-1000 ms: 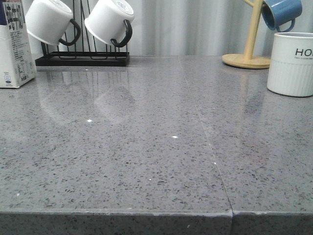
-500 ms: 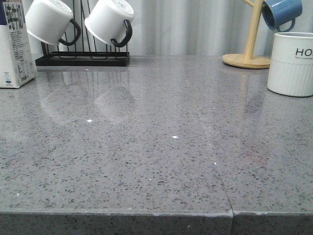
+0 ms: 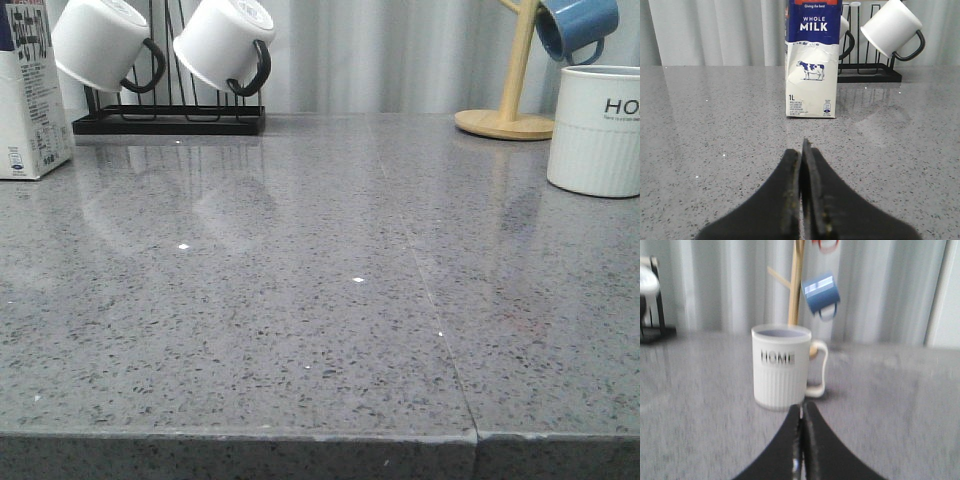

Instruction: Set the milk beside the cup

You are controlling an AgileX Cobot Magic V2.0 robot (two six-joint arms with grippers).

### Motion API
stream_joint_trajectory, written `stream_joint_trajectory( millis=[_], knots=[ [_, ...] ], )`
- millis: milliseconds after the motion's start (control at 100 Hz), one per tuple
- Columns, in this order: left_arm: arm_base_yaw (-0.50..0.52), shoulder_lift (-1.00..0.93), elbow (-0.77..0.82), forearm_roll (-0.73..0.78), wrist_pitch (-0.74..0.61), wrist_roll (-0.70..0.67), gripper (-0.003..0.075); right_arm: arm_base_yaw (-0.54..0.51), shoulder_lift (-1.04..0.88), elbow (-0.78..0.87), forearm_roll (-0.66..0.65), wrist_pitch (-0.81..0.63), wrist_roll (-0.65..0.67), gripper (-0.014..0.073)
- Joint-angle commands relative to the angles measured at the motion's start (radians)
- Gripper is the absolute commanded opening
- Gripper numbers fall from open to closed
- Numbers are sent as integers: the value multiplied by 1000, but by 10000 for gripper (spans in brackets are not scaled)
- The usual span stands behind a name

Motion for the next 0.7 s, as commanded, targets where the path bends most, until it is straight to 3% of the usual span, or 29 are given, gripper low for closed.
stream_joint_trajectory(
  millis=[0,110,440,580,690],
  knots=[
    [5,-27,60,-3,-76,-11,-20,-6,-24,-18,-11,-168,-7,-66],
    [5,-27,60,-3,-76,-11,-20,-6,-24,-47,-4,-133,19,-66],
    [5,-27,60,-3,-76,-11,-20,-6,113,-324,52,442,74,-66],
    [5,-27,60,-3,-76,-11,-20,-6,231,-375,66,473,74,-40],
    [5,-27,60,-3,-76,-11,-20,-6,312,-375,67,408,74,107]
  ],
)
